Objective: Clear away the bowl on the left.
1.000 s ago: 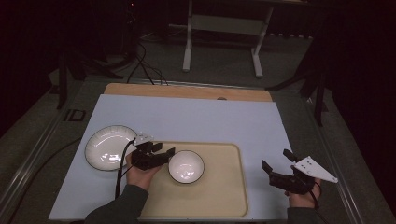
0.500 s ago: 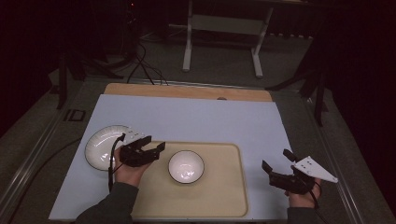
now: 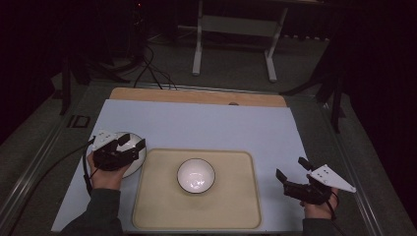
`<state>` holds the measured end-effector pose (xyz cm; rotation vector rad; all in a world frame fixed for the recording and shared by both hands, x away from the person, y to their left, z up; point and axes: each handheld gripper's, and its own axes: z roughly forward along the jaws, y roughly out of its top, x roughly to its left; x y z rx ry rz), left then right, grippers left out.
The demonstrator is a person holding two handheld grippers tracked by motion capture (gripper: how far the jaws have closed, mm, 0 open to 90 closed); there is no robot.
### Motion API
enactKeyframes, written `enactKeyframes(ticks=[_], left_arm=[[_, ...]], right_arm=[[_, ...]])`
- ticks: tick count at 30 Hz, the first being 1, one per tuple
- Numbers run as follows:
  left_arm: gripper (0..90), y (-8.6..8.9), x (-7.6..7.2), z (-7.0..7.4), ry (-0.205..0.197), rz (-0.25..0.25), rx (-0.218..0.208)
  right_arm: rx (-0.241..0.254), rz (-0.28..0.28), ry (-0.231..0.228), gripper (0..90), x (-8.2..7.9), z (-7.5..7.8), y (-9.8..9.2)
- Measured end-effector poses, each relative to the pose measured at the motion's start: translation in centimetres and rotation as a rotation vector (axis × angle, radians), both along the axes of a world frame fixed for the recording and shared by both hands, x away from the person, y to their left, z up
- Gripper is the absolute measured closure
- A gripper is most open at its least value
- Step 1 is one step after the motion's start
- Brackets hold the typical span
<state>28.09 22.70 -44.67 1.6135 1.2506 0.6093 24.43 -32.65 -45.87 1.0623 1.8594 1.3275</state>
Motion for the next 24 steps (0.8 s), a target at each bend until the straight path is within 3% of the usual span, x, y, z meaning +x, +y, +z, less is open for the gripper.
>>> enactKeyframes(ticks=[9,12,17,24], left_arm=[[39.0,2.0,-0.6,-0.4,-0.024,0.005,0.034],[38.7,2.8,-1.0,-0.5,-0.041,0.037,0.059],[38.7,4.3,-1.6,-0.6,-0.068,0.085,0.056],[38.5,6.3,-2.3,-1.0,-0.066,0.15,0.051]], right_arm=[[0.003,-0.001,0.0,8.7,0.0,0.0,-0.1],[0.004,-0.001,0.001,8.6,0.0,0.0,-0.1],[0.005,-0.003,0.001,8.6,-0.1,0.0,-0.1],[0.004,-0.003,0.0,8.6,-0.1,0.0,-0.1]])
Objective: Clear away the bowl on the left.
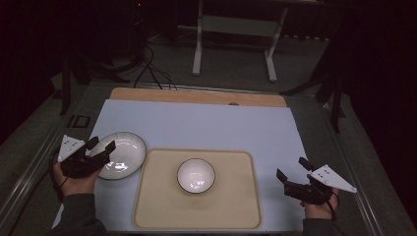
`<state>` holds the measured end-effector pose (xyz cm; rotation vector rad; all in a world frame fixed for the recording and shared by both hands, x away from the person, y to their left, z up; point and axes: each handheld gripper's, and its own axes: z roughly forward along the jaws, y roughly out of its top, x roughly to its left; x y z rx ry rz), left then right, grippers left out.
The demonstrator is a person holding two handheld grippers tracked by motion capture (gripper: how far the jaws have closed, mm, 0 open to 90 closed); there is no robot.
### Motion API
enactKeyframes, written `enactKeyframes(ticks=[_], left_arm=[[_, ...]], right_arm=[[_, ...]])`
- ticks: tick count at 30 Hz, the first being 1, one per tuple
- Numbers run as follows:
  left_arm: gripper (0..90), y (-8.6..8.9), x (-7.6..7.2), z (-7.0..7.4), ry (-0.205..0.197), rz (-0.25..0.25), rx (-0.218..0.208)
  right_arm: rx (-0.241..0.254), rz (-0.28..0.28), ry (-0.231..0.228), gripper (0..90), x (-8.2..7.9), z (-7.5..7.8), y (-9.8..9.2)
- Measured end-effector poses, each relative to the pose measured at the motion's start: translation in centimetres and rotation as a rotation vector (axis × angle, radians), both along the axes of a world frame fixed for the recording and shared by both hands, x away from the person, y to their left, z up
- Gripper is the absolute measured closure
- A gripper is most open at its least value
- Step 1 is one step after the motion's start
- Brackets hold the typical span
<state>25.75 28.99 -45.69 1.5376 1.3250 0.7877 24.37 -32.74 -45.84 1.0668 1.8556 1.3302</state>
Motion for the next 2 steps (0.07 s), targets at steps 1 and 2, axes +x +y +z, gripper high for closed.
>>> enactKeyframes(ticks=[1,2], left_arm=[[38.4,0.0,0.0,0.0,0.0,0.0,0.0],[38.4,0.09,-0.02,-0.03,-0.001,0.007,0.003]], right_arm=[[0.0,0.0,0.0,8.6,0.0,0.0,0.0],[0.0,-0.001,0.001,8.7,0.0,-0.01,0.0]])
